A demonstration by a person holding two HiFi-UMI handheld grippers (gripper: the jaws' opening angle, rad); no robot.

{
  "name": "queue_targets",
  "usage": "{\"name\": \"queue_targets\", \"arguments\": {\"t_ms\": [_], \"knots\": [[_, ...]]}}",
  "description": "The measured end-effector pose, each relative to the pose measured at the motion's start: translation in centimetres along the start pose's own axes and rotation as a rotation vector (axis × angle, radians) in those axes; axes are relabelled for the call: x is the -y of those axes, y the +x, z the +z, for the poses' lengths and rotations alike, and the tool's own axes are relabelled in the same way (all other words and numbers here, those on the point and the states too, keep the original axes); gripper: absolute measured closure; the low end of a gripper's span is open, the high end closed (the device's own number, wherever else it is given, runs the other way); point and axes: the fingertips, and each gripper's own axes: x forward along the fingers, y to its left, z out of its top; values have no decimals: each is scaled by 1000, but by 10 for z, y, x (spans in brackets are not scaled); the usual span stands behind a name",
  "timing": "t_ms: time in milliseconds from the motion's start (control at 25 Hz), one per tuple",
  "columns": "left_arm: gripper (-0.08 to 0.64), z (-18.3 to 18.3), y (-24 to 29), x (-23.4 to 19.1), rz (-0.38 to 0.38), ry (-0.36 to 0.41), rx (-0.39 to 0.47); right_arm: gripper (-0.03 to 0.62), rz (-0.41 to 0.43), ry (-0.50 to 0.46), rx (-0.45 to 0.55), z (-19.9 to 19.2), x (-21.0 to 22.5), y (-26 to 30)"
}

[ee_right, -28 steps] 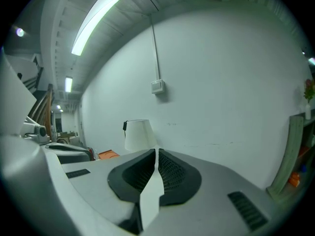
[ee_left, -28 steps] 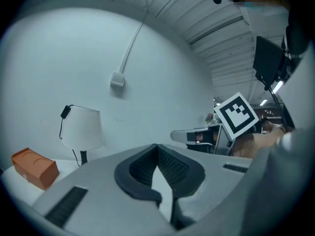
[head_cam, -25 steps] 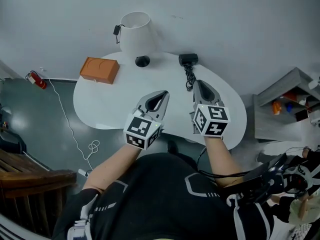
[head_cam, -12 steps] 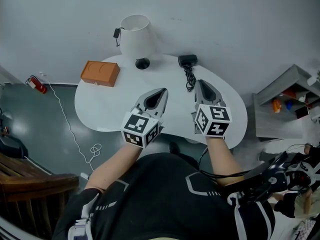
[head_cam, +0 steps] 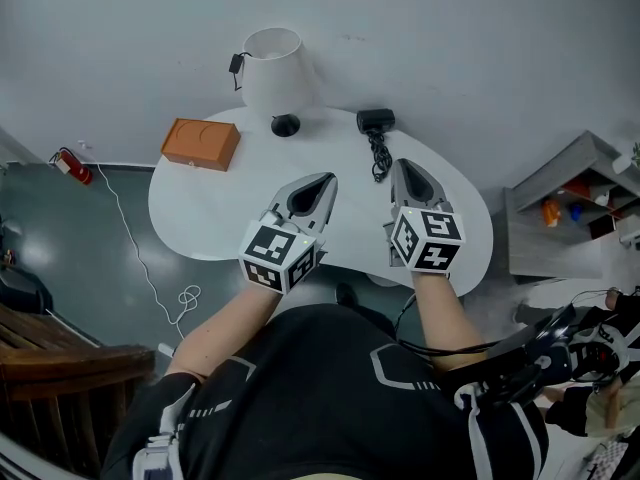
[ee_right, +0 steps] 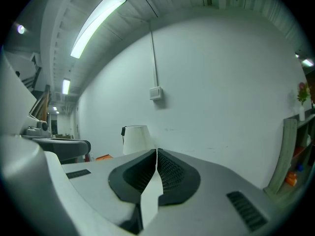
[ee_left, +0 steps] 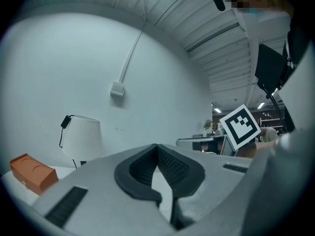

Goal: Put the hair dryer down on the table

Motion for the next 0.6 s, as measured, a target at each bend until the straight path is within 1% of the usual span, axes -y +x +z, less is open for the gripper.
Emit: {"name": "queue_targets", "arguments": {"t_ms": [360,600], "knots": [[555,2,-2,4,-3,-6,8,562,-21,11,-8,-2,8,-7],[554,1,-3,10,-18,3,5,563,-8,3,-17,-3,5,-8]]}}
